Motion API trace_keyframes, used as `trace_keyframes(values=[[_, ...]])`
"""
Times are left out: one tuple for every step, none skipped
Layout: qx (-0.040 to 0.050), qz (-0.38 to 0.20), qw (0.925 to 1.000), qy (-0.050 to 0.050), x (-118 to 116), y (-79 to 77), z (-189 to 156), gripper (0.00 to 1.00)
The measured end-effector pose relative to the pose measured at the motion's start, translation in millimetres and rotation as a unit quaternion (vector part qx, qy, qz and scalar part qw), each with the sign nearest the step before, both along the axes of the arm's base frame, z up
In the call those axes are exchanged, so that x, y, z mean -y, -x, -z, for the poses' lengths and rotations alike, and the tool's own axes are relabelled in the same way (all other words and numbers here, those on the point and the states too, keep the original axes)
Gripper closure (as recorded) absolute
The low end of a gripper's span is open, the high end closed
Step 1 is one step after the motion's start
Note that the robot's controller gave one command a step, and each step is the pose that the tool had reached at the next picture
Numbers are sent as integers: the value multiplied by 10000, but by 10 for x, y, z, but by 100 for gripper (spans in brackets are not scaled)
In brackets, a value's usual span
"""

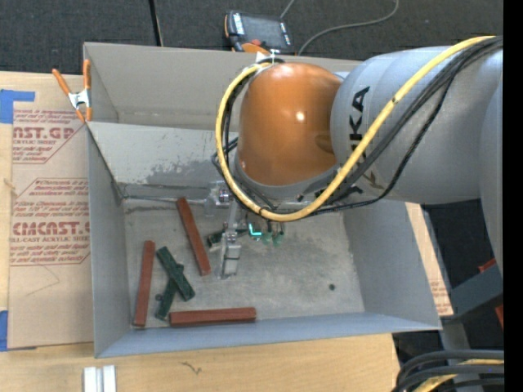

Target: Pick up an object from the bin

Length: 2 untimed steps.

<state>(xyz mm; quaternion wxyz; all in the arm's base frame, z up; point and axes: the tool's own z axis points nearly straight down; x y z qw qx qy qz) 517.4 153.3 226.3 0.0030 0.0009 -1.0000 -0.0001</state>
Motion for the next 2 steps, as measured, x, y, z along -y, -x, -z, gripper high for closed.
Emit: trace_keyframes(values=[[-5, 569, 9984, 7, -160, 240, 1606, 0], [26, 573, 9984, -1, -155, 217, 1569, 100]])
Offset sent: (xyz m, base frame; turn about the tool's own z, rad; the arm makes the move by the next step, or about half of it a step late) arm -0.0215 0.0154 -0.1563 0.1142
